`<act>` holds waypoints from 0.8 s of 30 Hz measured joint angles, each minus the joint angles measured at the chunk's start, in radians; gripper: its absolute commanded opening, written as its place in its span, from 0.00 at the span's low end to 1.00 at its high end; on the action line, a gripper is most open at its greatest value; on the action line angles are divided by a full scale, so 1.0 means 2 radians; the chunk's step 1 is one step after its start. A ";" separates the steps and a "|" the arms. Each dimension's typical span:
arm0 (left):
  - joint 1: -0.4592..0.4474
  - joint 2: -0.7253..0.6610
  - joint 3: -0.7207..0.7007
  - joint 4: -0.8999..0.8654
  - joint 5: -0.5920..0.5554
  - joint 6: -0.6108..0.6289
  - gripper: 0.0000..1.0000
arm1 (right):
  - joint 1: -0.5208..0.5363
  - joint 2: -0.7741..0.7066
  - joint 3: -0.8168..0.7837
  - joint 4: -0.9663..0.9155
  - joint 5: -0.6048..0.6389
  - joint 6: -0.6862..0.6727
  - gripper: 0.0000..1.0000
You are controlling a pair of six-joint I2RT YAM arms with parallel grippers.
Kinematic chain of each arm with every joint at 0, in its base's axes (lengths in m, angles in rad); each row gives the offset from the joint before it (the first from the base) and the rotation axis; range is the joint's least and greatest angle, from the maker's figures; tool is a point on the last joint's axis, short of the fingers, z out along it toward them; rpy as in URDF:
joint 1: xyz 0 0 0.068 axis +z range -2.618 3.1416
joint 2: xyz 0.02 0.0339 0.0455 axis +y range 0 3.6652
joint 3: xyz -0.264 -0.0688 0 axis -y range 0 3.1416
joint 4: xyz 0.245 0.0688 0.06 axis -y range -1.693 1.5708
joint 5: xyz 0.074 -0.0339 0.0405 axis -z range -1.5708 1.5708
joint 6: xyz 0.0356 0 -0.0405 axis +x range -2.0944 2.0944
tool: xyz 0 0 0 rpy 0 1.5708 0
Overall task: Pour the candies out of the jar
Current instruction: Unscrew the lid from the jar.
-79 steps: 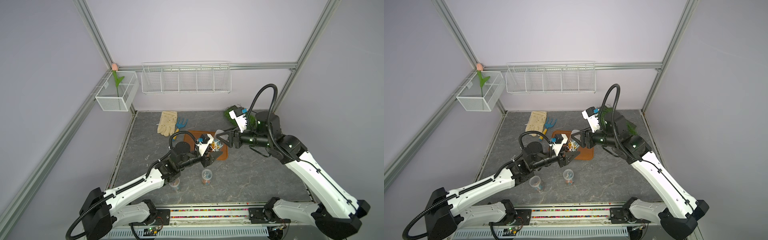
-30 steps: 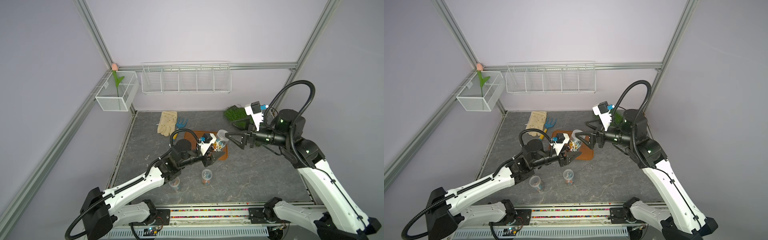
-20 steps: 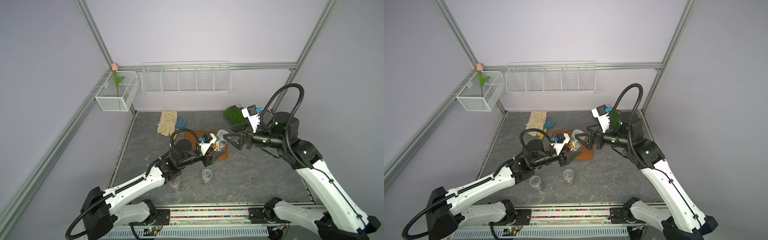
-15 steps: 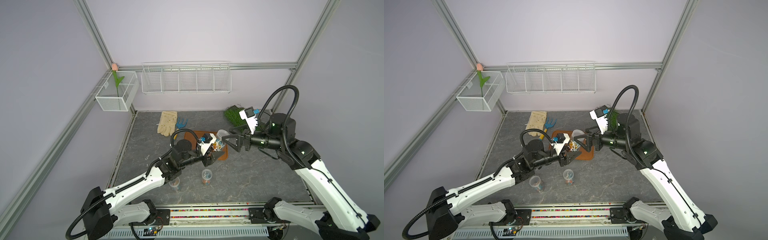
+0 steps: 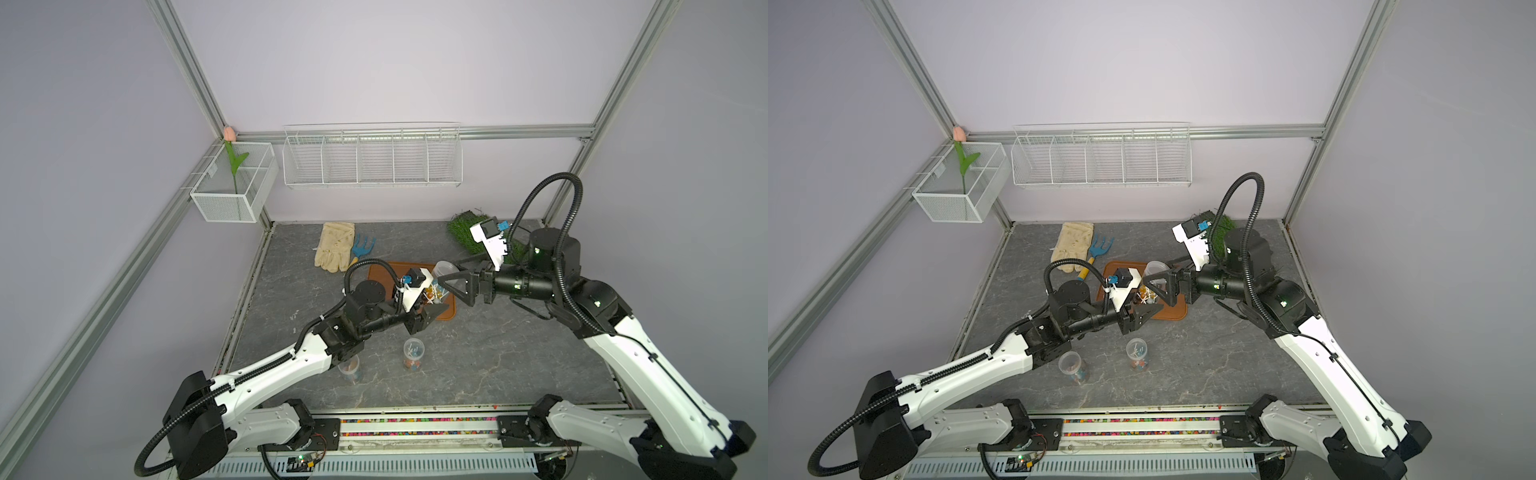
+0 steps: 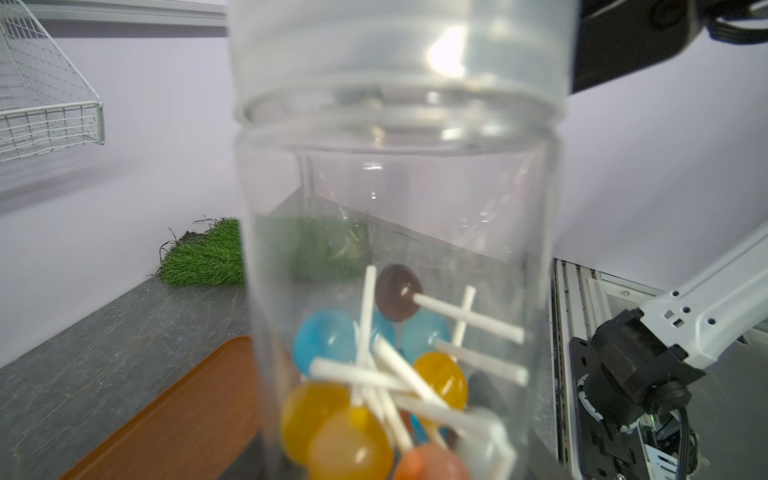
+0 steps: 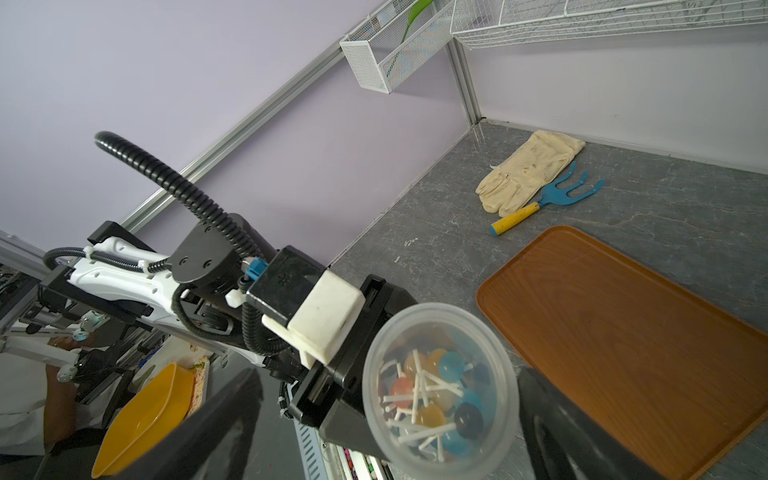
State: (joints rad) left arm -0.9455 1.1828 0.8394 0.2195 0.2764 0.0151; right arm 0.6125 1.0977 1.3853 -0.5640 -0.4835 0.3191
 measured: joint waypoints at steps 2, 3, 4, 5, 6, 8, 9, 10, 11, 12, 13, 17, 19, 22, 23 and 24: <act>0.000 0.001 0.000 0.000 0.000 0.000 0.44 | 0.000 0.001 0.000 0.000 0.001 0.000 0.96; 0.000 0.002 0.000 0.000 0.000 0.000 0.44 | 0.000 0.001 -0.001 0.000 0.003 0.000 0.95; 0.000 0.002 0.000 0.000 0.000 0.000 0.44 | 0.001 0.001 -0.002 0.000 0.006 0.000 0.95; 0.000 0.002 0.000 0.000 0.000 0.000 0.44 | 0.002 0.001 -0.003 0.000 0.008 0.000 0.94; 0.000 0.003 0.000 0.000 -0.001 0.000 0.44 | 0.002 0.001 -0.004 0.000 0.010 0.000 0.94; -0.001 0.003 0.000 0.000 -0.003 0.000 0.44 | 0.003 0.001 -0.007 -0.001 0.014 0.000 0.93; -0.001 0.003 0.000 0.000 -0.004 0.000 0.44 | 0.003 0.001 -0.008 -0.001 0.017 0.000 0.93; -0.002 0.003 0.000 0.000 -0.006 0.000 0.44 | 0.003 0.001 -0.009 -0.001 0.018 0.000 0.93; -0.002 0.003 0.000 0.000 -0.006 0.000 0.44 | 0.003 0.001 -0.010 -0.001 0.019 0.000 0.93; -0.002 0.003 0.000 0.000 -0.006 0.000 0.44 | 0.003 0.001 -0.011 -0.002 0.020 0.000 0.93; -0.002 0.003 0.000 0.000 -0.007 0.000 0.44 | 0.003 0.001 -0.011 -0.002 0.021 0.000 0.93; -0.002 0.003 0.000 0.000 -0.009 0.000 0.44 | 0.004 0.001 -0.014 -0.003 0.025 0.001 0.92; -0.002 0.003 0.000 0.000 -0.009 0.000 0.44 | 0.006 0.001 -0.016 -0.003 0.028 0.002 0.91; -0.004 0.003 0.000 0.000 -0.009 0.000 0.44 | 0.006 0.002 -0.016 -0.003 0.036 0.004 0.89; -0.005 0.003 0.000 0.000 -0.009 0.000 0.44 | 0.006 0.003 -0.016 -0.003 0.038 0.004 0.87; -0.006 0.003 0.000 0.000 -0.009 0.000 0.44 | 0.006 0.005 -0.016 -0.003 0.040 0.005 0.85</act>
State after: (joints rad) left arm -0.9565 1.1885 0.8394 0.2192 0.2581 0.0158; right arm 0.6243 1.1069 1.3525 -0.5697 -0.4042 0.3294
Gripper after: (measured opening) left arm 0.557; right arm 0.875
